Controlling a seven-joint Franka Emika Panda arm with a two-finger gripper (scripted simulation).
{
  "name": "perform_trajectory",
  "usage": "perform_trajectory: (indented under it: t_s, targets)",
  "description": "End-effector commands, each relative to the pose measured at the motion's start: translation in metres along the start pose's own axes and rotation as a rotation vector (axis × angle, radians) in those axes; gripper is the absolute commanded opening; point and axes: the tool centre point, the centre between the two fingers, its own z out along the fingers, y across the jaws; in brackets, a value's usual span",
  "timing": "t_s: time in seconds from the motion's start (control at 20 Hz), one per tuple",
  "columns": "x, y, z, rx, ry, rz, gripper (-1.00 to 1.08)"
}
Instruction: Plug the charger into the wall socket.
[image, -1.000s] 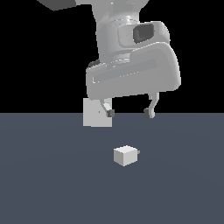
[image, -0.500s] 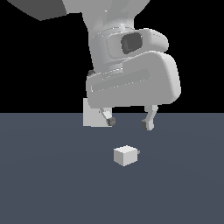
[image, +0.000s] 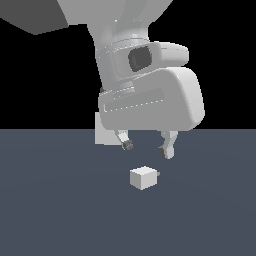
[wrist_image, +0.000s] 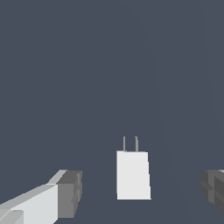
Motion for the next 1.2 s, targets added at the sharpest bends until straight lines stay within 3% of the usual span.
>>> perform_trajectory:
  t_s: [0.0, 0.4, 1.15]
  targets:
    - [-0.001, 0.0, 0.001, -0.002, 0.004, 0.013, 1.0]
    - [-0.003, 0.0, 0.006, -0.003, 0.004, 0.013, 1.0]
    - [-0.017, 0.001, 0.05, -0.003, 0.003, 0.017, 1.0]
